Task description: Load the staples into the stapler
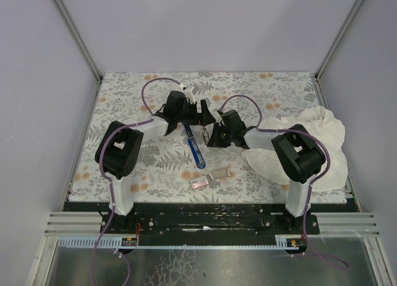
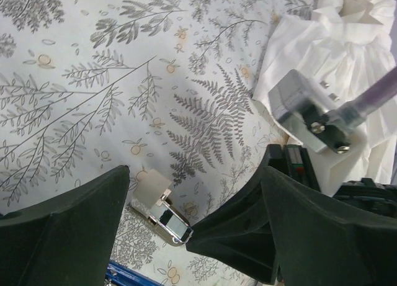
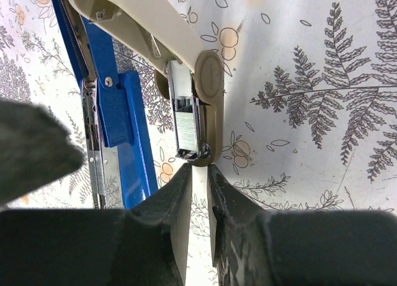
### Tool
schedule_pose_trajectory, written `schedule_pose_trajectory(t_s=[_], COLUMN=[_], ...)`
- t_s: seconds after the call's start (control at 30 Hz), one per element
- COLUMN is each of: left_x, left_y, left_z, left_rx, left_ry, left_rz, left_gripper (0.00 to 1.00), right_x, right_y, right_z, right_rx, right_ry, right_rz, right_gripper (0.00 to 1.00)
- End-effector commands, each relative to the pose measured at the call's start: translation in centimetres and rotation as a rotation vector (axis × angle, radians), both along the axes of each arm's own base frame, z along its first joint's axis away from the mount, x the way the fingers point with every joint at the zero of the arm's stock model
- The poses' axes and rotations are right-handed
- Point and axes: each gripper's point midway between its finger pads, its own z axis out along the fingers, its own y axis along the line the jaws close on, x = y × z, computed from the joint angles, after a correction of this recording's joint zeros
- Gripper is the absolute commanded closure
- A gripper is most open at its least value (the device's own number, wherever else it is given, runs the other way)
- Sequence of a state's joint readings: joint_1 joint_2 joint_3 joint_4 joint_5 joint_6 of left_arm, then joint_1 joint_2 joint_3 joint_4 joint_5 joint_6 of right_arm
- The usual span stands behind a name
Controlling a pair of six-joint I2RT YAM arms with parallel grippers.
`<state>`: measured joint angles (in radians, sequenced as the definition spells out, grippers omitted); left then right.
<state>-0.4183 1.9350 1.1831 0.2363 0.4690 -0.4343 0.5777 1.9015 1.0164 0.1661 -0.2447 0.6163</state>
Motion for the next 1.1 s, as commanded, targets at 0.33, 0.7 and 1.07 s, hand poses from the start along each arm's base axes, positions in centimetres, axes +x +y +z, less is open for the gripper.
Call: schedule_pose_trajectory(t_s=[0.33,0.7,1.07], left_x=[-2.1,-4.5,-6.0], left_y=[-2.0,-2.3,-2.7], left_z=[1.7,1.2,0.1], left_rx=[-0.13,-0.125,-0.078], left_ry=[-0.083,-0.077,-0.073], left_rz=[-0.106,-0.129,-0.165], left_gripper=[0.15,0.16,0.16], right_x=[0.1,0.0,0.1], right_y=[-0.9,-1.0,-1.0], right_z=[-1.5,-1.5,-1.5], right_rx=[-0.074,-0.075,-0.082], right_ry=[0.017,0.018,0.021], right_rz=[-0.009,-0.016,-0.02], right_gripper=[0.78,0.78,0.78])
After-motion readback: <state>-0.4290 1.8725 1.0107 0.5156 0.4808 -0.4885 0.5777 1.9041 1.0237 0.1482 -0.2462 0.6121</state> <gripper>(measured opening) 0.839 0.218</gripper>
